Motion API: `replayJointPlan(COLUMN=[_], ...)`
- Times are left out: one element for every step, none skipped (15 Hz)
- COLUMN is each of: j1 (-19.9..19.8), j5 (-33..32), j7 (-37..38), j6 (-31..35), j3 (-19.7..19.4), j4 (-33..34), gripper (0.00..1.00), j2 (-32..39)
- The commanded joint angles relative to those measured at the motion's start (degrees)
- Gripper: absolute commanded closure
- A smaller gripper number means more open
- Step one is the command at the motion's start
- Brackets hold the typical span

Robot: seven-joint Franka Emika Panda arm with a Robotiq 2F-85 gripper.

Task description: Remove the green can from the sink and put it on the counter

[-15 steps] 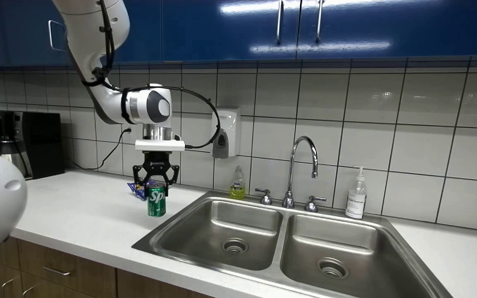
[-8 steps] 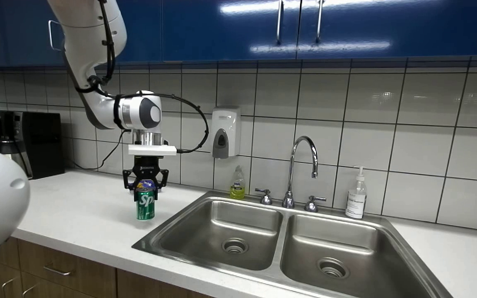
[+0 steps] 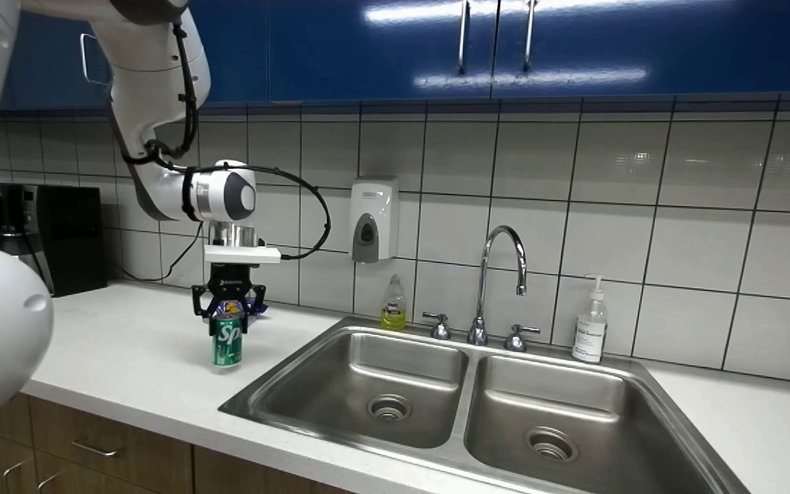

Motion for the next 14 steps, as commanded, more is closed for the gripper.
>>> replayJointPlan(j1=[0.01,0.10,0.16,0.26,0.31,0.46,0.58,0.66,0.77,0.81,0.82,0.85,0.85,0.86], j5=[-1.66,-1.75,-1.78,-1.85,-1.68,-1.80,-1.87,-1.91,-1.99,-2.04,-2.00,-2.11,-2.14,-2.29], j7=[-0.38,-0.31,-0.27,-0.16,-0.21,-0.07,0.01,0.02,0.11,0.12,0.05,0.09,0.09,0.10], j6=[-3.46,-3.62,-3.77,-3.73,-3.87,-3.83,-3.88,-3.93,-3.97,-3.97,-4.05,-4.08,-4.19,-4.37], j3=[0.77,0.80,0.82,0.84,0.96,0.99,1.08,1.18,1.29,1.34,1.39,1.36,1.34,1.29], j4=[4.12,4.65,5.04,5.40,5.79,6.06,6.33,6.57,6.82,6.98,7.13,7.24,7.35,7.49], gripper=[0.61,0.61,0.61,0.61,0.61,0.61,0.61,0.61,0.61,0.61,0.61,0.61,0.61,0.44], j2=[1.91,2.46,2.81,3.24,3.60,4.06,4.35,4.66,4.97,5.24,5.39,5.59,5.68,5.71])
